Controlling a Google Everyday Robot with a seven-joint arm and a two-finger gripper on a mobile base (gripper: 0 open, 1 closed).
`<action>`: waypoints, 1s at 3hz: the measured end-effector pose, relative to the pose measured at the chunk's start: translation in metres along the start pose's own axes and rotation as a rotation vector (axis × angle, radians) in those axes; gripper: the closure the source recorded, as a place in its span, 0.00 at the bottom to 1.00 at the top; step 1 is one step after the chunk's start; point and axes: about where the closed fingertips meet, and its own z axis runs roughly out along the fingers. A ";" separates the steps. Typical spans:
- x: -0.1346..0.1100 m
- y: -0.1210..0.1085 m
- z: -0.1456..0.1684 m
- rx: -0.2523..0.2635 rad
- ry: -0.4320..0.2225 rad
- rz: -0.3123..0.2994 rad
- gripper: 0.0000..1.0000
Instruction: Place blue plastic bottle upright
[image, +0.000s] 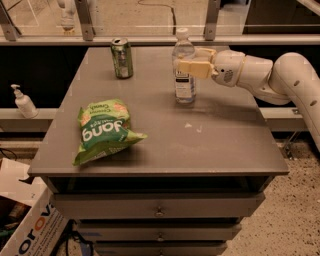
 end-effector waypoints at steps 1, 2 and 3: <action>-0.001 0.000 0.000 0.000 0.000 0.000 0.59; 0.000 0.000 -0.002 0.010 -0.001 -0.005 0.27; 0.000 0.000 -0.004 0.018 -0.003 -0.009 0.05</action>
Offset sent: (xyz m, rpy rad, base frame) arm -0.0084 -0.0290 -0.0103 -0.0167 -0.0453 -0.1200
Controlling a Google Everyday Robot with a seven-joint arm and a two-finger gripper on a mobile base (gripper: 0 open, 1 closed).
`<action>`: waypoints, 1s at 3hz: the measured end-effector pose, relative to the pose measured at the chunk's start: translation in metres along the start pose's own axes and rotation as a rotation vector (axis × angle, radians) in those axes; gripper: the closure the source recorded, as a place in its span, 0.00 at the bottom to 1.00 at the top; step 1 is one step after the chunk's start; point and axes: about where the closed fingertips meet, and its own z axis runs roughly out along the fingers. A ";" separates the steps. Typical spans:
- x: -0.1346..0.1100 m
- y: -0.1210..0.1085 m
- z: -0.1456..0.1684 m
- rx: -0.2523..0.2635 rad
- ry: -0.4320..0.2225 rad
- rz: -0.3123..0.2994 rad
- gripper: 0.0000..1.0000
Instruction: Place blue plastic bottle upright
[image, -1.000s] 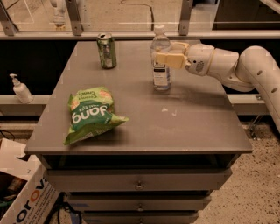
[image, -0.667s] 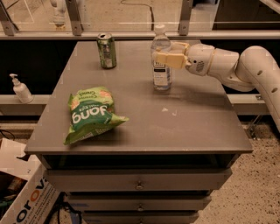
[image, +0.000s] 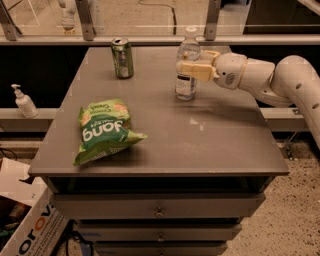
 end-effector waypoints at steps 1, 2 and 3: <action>0.003 -0.001 -0.009 0.041 -0.005 -0.019 0.00; -0.002 -0.002 -0.013 0.041 -0.004 -0.043 0.00; -0.021 -0.009 -0.020 0.002 0.054 -0.112 0.00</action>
Offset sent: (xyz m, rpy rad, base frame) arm -0.0047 -0.0284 0.0107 -0.0295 -0.0702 -0.0472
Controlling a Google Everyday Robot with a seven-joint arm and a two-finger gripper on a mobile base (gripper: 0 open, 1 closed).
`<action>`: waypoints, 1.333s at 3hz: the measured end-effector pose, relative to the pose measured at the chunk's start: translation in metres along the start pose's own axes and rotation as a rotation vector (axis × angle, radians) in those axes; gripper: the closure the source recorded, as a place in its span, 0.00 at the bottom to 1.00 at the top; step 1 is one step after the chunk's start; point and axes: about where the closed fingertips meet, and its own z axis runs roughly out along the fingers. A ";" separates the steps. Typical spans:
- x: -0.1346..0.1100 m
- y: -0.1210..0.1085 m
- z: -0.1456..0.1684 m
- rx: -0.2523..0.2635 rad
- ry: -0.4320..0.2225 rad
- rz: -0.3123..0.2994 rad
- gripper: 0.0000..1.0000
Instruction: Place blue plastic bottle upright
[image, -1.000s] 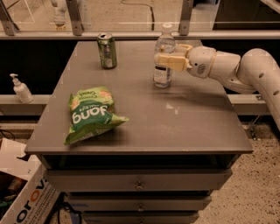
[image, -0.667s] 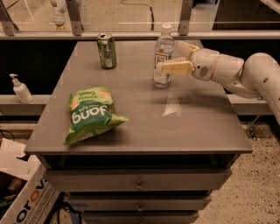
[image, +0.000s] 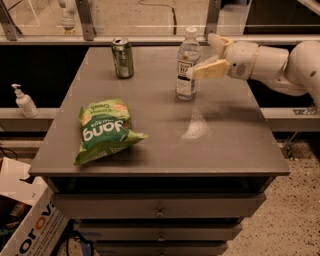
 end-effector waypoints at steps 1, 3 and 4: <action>-0.016 -0.016 -0.029 -0.035 0.076 -0.079 0.00; -0.022 -0.010 -0.081 -0.135 0.167 -0.147 0.00; -0.021 -0.009 -0.080 -0.137 0.167 -0.146 0.00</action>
Offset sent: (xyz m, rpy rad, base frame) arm -0.0413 -0.1338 0.0278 -0.3313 -0.0597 0.1792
